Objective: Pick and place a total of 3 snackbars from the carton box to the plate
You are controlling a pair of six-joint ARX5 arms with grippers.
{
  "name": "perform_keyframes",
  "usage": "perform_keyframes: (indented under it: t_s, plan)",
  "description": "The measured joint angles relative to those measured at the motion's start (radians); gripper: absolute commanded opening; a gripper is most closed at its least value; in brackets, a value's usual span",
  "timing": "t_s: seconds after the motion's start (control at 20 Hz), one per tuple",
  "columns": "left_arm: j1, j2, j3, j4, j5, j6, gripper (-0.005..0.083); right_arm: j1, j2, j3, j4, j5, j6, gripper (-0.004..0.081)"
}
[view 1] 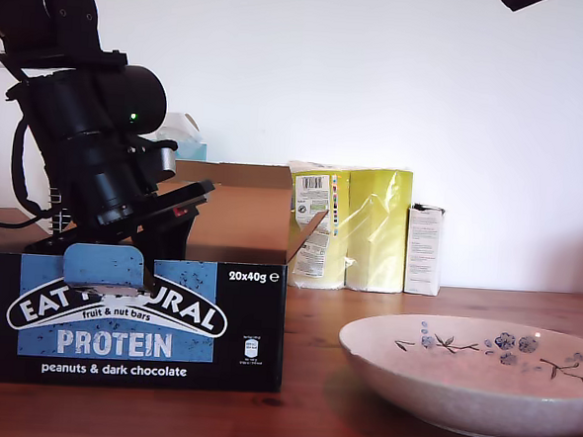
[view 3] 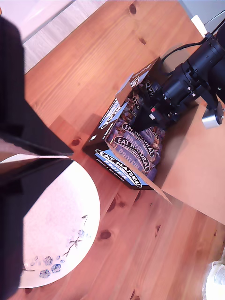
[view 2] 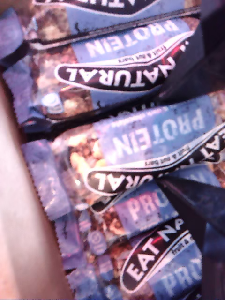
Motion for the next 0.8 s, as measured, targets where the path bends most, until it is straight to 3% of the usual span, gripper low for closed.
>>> perform_keyframes:
  t_s: [0.3, 0.55, 0.8]
  plan:
    - [0.0, 0.0, 0.019, -0.039, 0.007, 0.0, 0.0233, 0.0, 0.0, 0.0, 0.0, 0.0, 0.0, -0.0013]
    - [0.0, 0.0, 0.151, -0.194, -0.019, 0.043, 0.0233, 0.0, 0.0, 0.0, -0.006, 0.0, 0.0, -0.0013]
    - [-0.013, -0.033, 0.256, -0.384, -0.119, 0.109, 0.0233, 0.0, 0.0, 0.0, -0.024, 0.0, 0.0, -0.0013]
